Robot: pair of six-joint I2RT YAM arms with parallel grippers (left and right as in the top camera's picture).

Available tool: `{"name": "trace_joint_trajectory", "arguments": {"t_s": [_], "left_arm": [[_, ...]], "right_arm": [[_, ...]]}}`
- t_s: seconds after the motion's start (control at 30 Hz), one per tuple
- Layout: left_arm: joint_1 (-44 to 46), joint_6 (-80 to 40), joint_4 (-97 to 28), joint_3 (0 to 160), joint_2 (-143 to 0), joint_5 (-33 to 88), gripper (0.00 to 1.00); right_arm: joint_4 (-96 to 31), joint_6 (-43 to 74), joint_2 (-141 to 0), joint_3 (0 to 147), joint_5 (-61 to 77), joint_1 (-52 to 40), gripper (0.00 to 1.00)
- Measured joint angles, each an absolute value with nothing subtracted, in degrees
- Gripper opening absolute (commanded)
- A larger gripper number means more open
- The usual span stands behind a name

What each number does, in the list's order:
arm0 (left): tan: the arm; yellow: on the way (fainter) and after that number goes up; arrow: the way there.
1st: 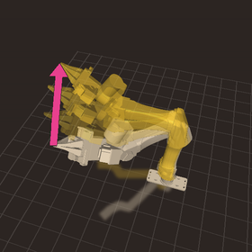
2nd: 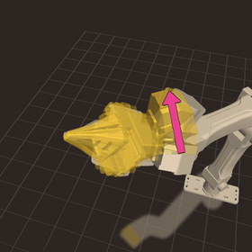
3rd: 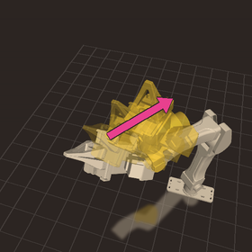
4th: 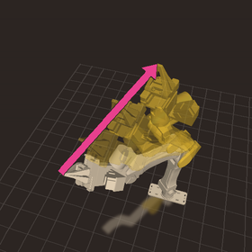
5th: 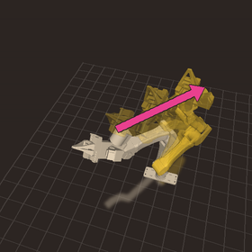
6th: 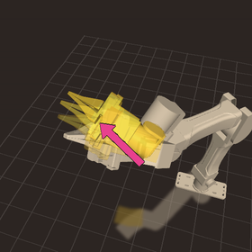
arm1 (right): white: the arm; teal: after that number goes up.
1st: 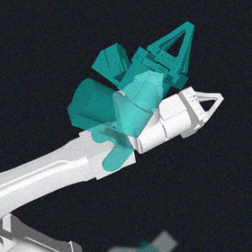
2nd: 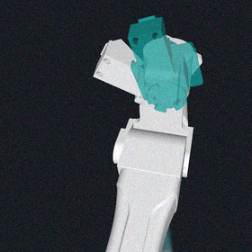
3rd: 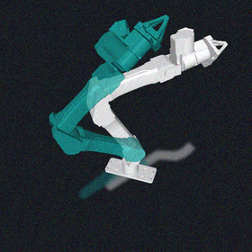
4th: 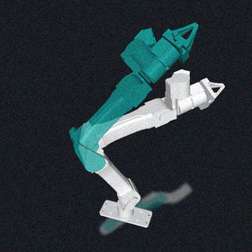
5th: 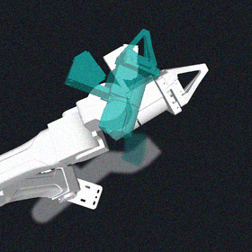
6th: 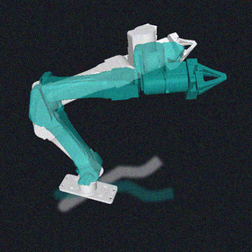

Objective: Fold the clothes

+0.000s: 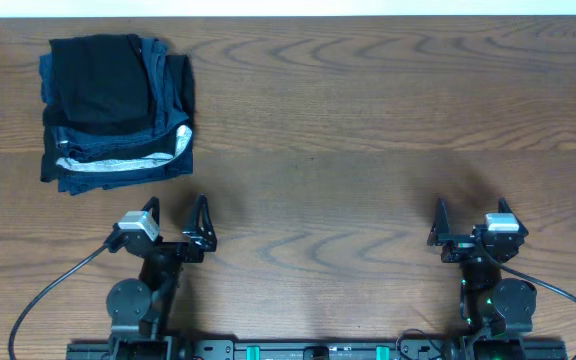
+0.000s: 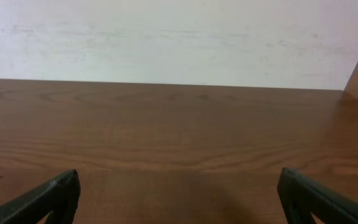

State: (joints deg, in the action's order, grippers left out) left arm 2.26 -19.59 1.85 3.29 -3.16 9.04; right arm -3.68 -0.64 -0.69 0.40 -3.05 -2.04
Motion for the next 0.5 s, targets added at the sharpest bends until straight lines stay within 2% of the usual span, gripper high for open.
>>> {"name": "trace_joint_trajectory", "arguments": {"t_s": [0.23, 0.5], "left_arm": [[2.85, -15.38, -0.64, 0.67, -1.19, 2.66, 0.98], [2.90, -4.12, -1.43, 0.89, -0.71, 1.87, 0.98]], "right_arm": [[-3.66, -0.64, -0.67, 0.40, -3.05, -2.04, 0.99], [-3.68, -0.64, -0.69, 0.40, -3.05, -2.04, 0.99]]}}
